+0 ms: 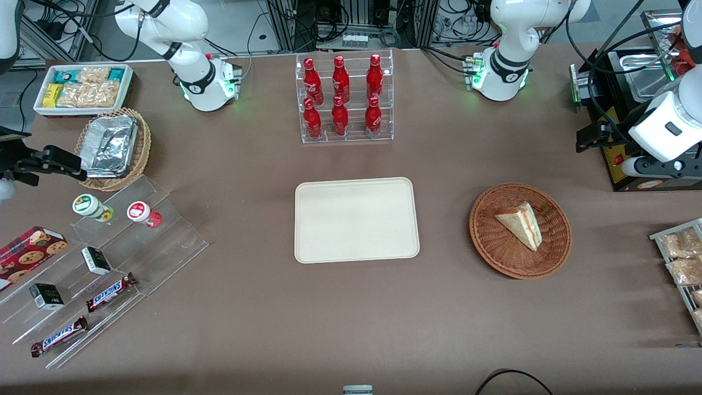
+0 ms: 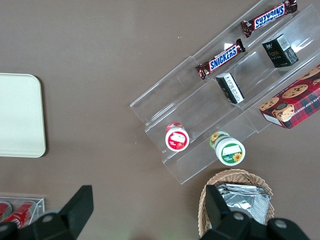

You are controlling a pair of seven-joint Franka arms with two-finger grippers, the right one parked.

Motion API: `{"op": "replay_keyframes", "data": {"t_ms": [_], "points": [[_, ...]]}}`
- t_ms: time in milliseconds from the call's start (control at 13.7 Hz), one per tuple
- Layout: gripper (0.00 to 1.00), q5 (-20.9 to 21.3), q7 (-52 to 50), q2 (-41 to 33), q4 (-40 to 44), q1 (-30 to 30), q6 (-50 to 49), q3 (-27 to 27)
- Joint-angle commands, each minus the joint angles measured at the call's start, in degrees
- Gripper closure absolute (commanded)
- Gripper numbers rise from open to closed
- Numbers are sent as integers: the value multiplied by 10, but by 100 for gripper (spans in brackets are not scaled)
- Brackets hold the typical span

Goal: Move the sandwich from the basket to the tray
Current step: 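Move the left gripper down over the wrapped sandwich in the wicker basket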

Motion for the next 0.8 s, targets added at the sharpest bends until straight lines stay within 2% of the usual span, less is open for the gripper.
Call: {"op": "replay_keyframes", "data": {"t_ms": [0,293,732], "points": [[0,8,-2,-5,3,-5,0,1],[0,11,-16,2,-9,-3,22,1],[0,14,-19,-2,-102,-2,114,2]]}}
